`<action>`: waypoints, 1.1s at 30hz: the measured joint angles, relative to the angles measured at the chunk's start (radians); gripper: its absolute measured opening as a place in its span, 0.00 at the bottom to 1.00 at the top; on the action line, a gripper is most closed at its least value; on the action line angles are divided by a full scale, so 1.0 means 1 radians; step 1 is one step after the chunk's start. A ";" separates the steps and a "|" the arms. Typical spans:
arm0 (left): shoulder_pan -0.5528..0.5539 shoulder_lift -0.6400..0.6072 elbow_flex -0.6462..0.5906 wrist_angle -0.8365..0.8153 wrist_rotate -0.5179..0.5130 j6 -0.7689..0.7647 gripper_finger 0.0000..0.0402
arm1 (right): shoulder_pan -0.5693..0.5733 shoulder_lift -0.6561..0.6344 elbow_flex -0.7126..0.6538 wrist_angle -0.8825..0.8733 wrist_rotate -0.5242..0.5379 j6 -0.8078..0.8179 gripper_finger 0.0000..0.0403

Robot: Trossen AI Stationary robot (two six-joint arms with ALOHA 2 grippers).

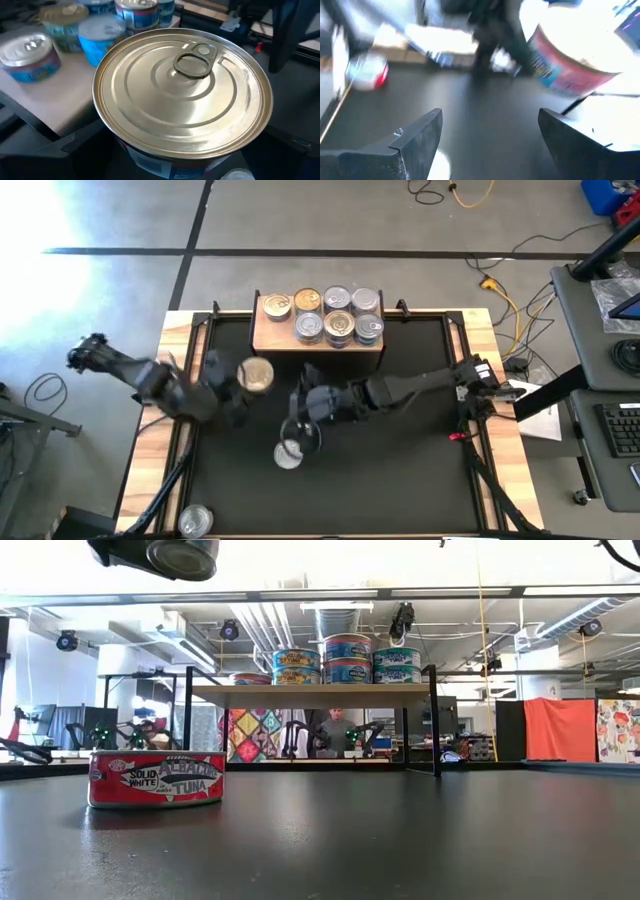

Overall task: Stack canned seafood by type on shelf
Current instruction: Stack the pink tuna can on the pink tuna can on the shelf

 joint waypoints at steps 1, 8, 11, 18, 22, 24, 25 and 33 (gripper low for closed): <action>0.053 -0.045 -0.008 0.018 0.055 0.078 0.88 | -0.017 0.000 0.000 0.047 -0.001 -0.002 0.80; 0.624 -0.208 -0.011 0.094 0.568 0.527 0.88 | -0.194 0.025 0.042 0.113 -0.051 0.028 0.79; 0.927 -0.188 -0.001 0.097 0.872 0.688 0.88 | -0.264 0.067 0.122 0.066 -0.052 -0.003 0.79; 1.457 -0.020 -0.006 0.097 1.499 0.912 0.88 | -0.405 0.202 0.350 0.028 -0.072 -0.046 0.78; 1.553 0.072 0.014 0.123 1.632 0.963 0.88 | -0.482 0.241 0.355 0.078 -0.211 0.028 0.76; 1.554 0.121 0.045 0.132 1.656 0.992 0.88 | -0.520 0.258 0.358 0.106 -0.266 0.062 0.75; 1.554 0.147 0.061 0.132 1.655 1.014 0.88 | -0.536 0.260 0.359 0.107 -0.277 0.067 0.74; 1.555 0.358 0.195 0.112 1.551 1.170 0.88 | -0.571 0.243 0.356 0.118 -0.220 -0.074 0.70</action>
